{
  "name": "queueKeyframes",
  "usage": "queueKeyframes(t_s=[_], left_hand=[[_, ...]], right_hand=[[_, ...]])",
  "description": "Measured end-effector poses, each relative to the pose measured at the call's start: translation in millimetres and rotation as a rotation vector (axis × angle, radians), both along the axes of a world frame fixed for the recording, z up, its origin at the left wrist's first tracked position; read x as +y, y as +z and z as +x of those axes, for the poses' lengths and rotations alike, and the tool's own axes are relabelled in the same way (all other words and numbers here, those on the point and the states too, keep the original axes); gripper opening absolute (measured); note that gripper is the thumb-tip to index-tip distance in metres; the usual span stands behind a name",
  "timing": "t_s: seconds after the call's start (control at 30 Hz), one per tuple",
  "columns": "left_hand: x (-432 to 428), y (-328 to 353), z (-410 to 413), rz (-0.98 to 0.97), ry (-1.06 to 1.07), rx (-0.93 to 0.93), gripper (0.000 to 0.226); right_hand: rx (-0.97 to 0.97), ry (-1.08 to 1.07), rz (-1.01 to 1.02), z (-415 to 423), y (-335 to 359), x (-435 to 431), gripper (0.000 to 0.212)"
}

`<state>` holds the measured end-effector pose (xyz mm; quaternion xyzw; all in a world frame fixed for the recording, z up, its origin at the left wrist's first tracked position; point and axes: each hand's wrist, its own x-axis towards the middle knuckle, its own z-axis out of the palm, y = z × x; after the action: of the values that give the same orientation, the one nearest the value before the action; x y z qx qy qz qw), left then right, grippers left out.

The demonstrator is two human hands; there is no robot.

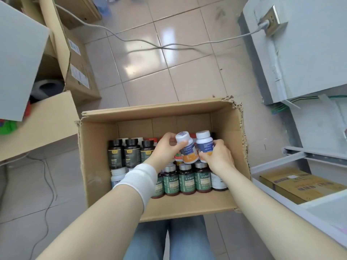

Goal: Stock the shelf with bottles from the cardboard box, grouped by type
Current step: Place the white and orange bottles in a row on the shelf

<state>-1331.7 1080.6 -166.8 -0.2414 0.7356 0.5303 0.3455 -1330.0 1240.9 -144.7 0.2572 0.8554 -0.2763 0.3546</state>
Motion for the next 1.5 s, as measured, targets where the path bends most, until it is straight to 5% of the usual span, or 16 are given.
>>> queueKeyframes(t_s=[0.23,0.67,0.8,0.97,1.2,1.5], left_hand=[[-25,108,2,0.184,0.086,0.115,0.013],[25,377,65,0.487,-0.361,0.462,0.017],[65,454,108,0.526,-0.506,0.573,0.027],[125,532,186,0.637,-0.661,0.659,0.028],[239,620,326,0.874,-0.823,0.717,0.027],[399,690,425,0.837,-1.040,0.840,0.029]], right_hand=[[0.161,-0.197,-0.276,30,102,16,0.061],[0.690,-0.778,-0.586,206,369,17,0.040],[0.899,-0.826,-0.594,270,445,45,0.045],[1.112,-0.860,-0.555,368,514,91,0.025],[1.283,-0.872,-0.480,522,591,173,0.050],[1.437,-0.942,-0.312,624,650,284,0.041]])
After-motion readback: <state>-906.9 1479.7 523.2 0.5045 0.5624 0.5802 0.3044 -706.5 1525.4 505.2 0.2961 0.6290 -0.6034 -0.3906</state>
